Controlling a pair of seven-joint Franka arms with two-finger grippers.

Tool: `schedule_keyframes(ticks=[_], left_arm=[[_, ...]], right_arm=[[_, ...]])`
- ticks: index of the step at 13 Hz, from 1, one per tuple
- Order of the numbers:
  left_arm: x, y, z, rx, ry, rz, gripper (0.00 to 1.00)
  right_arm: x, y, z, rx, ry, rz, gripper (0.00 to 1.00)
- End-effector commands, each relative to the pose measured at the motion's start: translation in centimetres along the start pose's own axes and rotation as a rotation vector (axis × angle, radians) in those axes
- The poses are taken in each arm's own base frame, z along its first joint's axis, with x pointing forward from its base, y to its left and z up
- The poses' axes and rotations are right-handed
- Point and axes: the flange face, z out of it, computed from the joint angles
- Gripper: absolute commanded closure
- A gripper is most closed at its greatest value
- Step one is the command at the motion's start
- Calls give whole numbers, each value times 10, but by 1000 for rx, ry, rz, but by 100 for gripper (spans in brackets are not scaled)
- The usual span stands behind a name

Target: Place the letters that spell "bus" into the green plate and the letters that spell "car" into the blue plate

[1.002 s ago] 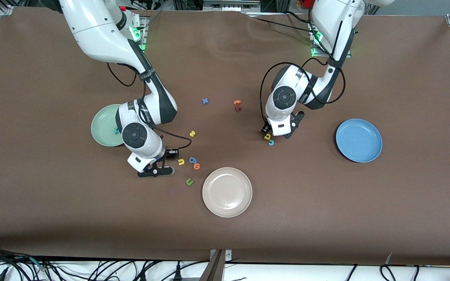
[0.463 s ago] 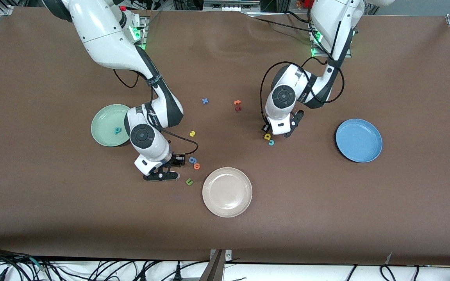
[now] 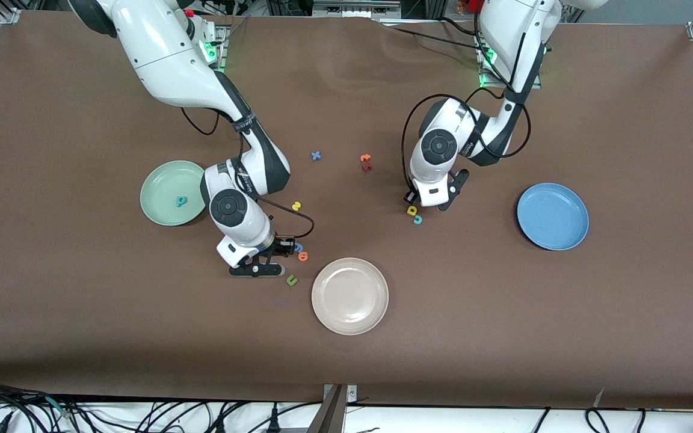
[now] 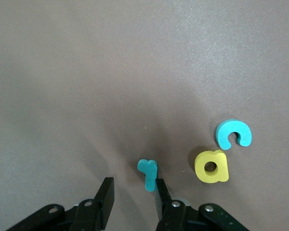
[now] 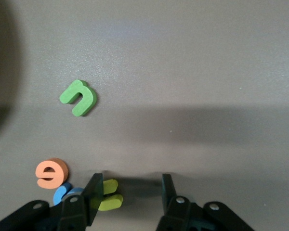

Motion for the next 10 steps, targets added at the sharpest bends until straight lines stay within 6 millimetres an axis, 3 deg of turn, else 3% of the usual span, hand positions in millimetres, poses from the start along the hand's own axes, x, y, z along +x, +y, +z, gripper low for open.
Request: schedule_keyframes(ticks=[1,5,10], left_arm=[[2,-7,-7,-16,25,4,56],[3,-7,-11,-22,24,9,57],[5,-4,-10,-30,73,62,57]], right_arm=[[7,-4,-2,14,5,7,42],[8,-8,-8,12,-15,31,43],[3,-10,-26,-23,-66,354,43]])
